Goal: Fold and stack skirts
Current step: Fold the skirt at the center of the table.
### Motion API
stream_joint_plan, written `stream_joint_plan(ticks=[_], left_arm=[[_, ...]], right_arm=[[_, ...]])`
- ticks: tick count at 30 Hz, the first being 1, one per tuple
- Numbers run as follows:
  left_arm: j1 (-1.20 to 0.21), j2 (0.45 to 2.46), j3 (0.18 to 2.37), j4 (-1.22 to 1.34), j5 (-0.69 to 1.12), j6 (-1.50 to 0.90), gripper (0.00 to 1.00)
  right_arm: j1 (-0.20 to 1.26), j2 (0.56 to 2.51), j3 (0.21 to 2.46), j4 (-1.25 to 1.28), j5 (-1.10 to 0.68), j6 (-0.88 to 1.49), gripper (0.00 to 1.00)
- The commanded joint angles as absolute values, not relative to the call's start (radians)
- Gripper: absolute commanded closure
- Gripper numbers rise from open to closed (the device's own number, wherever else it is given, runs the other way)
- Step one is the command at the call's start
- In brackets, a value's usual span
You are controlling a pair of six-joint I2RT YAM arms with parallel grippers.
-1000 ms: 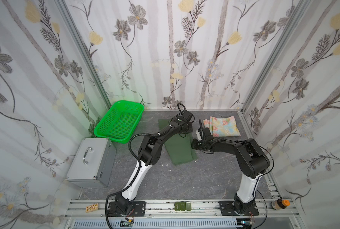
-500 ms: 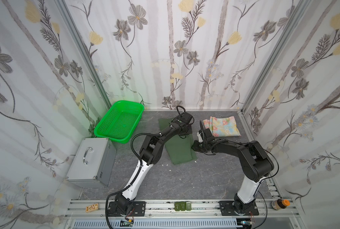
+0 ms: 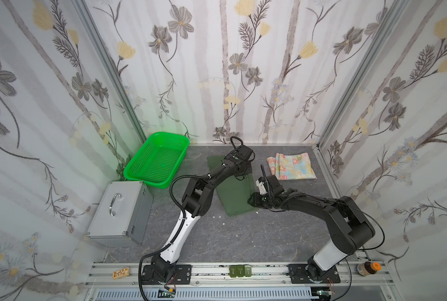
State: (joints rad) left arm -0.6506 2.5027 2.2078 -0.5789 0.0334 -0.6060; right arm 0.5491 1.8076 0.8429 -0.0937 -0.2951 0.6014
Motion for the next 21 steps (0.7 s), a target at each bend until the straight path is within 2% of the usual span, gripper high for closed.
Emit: stream_joint_plan(ticks=[1, 3, 5, 6, 15, 21], left_arm=[[-0.648, 2.493, 2.220, -0.571, 0.020, -0.614, 0.93], [-0.646, 2.493, 2.225, -0.570, 0.019, -0.612, 0.93], [-0.644, 2.491, 2.226, -0.571, 0.023, -0.611, 0.93], [-0.645, 2.488, 2.224, -0.572, 0.024, -0.610, 0.94], [-0.659, 2.416, 2.225, -0.570, -0.028, -0.590, 0.97], [-0.669, 2.540, 2.386, -0.568, 0.000, -0.618, 0.98]], right_arm=[[0.561, 1.825, 0.836, -0.060, -0.327, 0.612, 0.59], [0.568, 1.831, 0.839, -0.060, -0.327, 0.613, 0.68], [0.570, 1.831, 0.843, -0.075, -0.325, 0.612, 0.93], [0.573, 1.818, 0.842, -0.086, -0.313, 0.614, 1.00], [0.596, 1.558, 0.885, -0.242, -0.204, 0.610, 1.00], [0.540, 1.582, 0.848, -0.194, -0.232, 0.615, 1.00]])
